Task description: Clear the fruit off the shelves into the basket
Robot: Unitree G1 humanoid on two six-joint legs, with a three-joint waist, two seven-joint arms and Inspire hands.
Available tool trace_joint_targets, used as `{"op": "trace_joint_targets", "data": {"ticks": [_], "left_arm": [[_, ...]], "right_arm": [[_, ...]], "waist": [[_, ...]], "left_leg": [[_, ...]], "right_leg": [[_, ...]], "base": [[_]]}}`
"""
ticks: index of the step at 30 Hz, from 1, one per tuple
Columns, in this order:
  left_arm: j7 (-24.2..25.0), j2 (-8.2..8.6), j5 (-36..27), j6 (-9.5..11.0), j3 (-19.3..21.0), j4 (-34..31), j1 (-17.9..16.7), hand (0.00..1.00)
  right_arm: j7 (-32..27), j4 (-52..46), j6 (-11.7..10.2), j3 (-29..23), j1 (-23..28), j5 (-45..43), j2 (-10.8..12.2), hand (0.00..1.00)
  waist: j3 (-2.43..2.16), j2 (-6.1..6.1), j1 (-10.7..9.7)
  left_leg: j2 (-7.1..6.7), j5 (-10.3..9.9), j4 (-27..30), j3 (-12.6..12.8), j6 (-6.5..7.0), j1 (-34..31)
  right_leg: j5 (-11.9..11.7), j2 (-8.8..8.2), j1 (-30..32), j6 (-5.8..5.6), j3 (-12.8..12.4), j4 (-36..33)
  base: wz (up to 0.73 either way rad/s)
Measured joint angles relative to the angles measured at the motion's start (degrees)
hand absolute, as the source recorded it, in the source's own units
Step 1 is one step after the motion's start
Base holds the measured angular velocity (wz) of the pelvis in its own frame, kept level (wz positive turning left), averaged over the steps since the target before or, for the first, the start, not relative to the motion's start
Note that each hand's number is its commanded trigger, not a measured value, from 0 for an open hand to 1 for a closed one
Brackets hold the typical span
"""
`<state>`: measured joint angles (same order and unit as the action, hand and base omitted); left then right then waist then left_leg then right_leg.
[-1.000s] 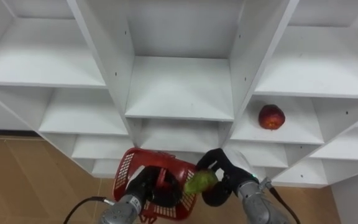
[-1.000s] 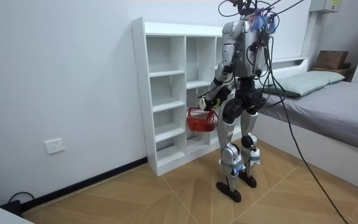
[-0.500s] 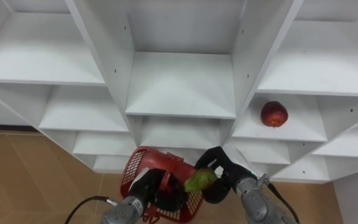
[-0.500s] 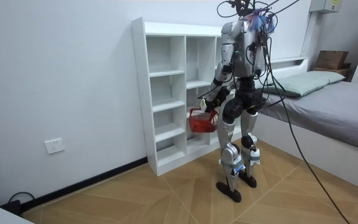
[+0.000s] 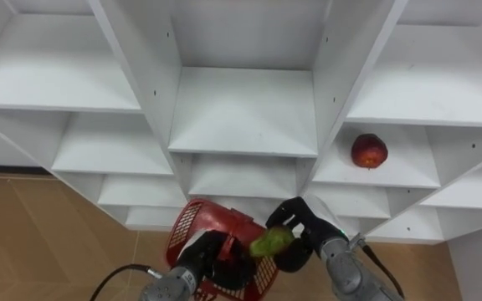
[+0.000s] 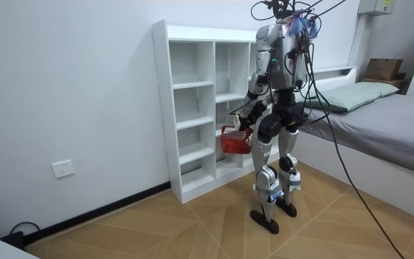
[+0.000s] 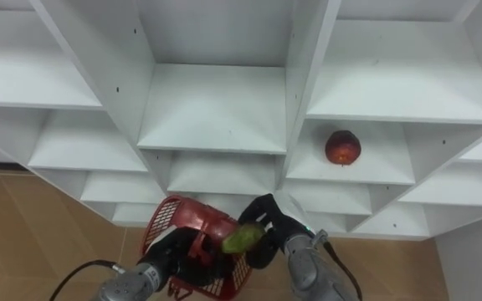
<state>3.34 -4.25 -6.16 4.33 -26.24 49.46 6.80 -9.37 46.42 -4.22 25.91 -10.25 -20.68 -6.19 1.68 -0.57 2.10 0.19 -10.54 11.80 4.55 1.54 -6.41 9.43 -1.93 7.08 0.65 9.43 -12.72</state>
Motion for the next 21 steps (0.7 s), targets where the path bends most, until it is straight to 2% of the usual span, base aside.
{"op": "trace_joint_targets", "data": {"ticks": [1,2,21], "left_arm": [[0.0,0.00,0.0,0.0,0.0,0.0,0.0,1.00],[0.0,0.00,0.0,0.0,0.0,0.0,0.0,1.00],[0.0,0.04,0.0,-0.1,0.0,0.0,0.4,1.00]], "right_arm": [[0.0,0.0,0.0,0.0,0.0,0.0,0.0,0.06],[0.0,0.0,0.0,0.0,0.0,0.0,0.0,0.01],[-0.1,0.0,0.0,0.0,-0.1,0.0,0.1,0.00]], "waist": [[0.00,-0.01,0.0],[0.01,-0.02,0.0],[0.03,-0.15,0.0]], "left_leg": [[0.00,0.0,0.0,0.0,0.00,0.0],[0.00,0.0,0.0,0.0,0.00,0.0],[0.01,0.0,0.1,0.0,0.00,0.0]], "right_leg": [[0.0,0.00,0.0,0.00,0.0,0.0],[0.0,0.00,0.0,0.00,0.0,0.0],[0.0,0.00,0.0,0.00,0.0,0.0]], "base": [[0.00],[0.00],[0.00]]}}
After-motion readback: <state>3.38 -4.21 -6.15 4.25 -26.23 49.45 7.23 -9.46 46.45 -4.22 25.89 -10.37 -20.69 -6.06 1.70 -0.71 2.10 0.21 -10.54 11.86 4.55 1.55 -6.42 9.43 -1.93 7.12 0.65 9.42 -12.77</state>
